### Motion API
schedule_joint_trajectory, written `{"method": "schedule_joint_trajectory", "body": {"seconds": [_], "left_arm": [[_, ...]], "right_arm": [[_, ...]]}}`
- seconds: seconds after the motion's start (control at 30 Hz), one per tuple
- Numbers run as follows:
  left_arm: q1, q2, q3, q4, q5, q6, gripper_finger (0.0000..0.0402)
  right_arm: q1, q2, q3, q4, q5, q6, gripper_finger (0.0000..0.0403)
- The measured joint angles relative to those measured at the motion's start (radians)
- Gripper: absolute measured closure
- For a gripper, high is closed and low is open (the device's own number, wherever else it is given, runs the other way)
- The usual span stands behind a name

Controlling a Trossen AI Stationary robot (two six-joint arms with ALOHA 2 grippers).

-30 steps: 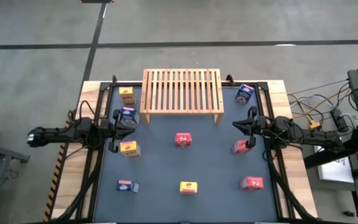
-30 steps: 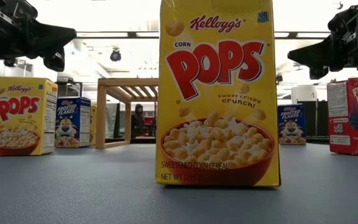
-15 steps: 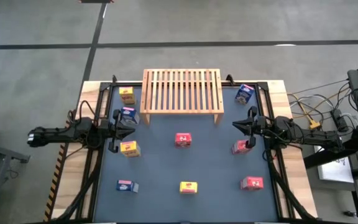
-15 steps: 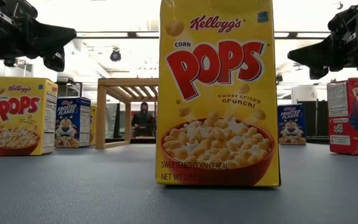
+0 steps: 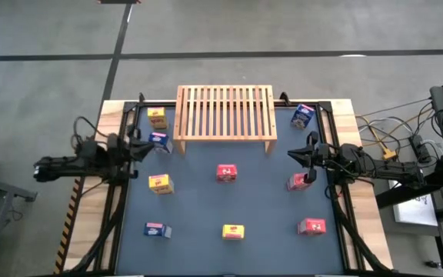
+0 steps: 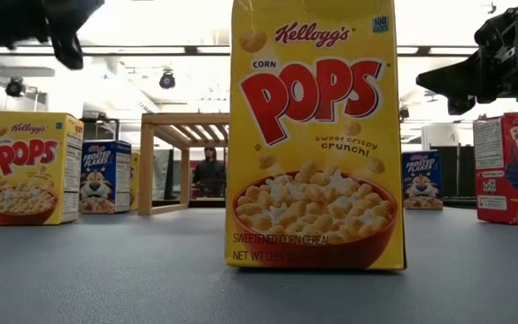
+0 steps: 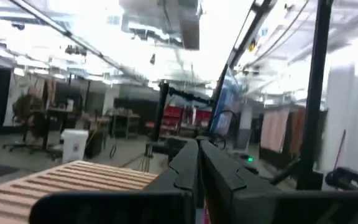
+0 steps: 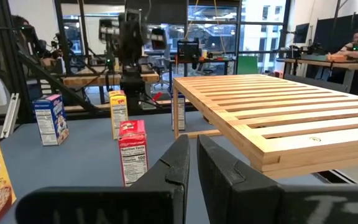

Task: Stack cereal on shelf
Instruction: Put the left yellow cereal box on the shelf

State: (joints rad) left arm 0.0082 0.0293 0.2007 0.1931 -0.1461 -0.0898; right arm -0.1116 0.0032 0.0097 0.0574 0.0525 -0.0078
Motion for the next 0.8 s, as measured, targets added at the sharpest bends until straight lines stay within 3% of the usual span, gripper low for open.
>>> {"method": "schedule_joint_trajectory", "body": {"seconds": [0.17, 0.47, 0.67, 0.8], "left_arm": [[0.000, 0.151, 0.282, -0.329, -0.111, -0.009, 0.0402], [0.000, 0.604, 0.821, -0.952, -0.256, -0.085, 0.0402], [-0.005, 0.899, 1.122, -1.414, -0.218, -0.179, 0.0402], [-0.023, 1.042, 1.205, -1.665, -0.192, -0.265, 0.0402]], "right_arm": [[0.000, 0.000, 0.000, 0.000, 0.000, 0.000, 0.0380], [0.000, 0.000, 0.000, 0.000, 0.000, 0.000, 0.0380], [0.000, 0.000, 0.000, 0.000, 0.000, 0.000, 0.0380], [0.000, 0.000, 0.000, 0.000, 0.001, 0.000, 0.0380]]}}
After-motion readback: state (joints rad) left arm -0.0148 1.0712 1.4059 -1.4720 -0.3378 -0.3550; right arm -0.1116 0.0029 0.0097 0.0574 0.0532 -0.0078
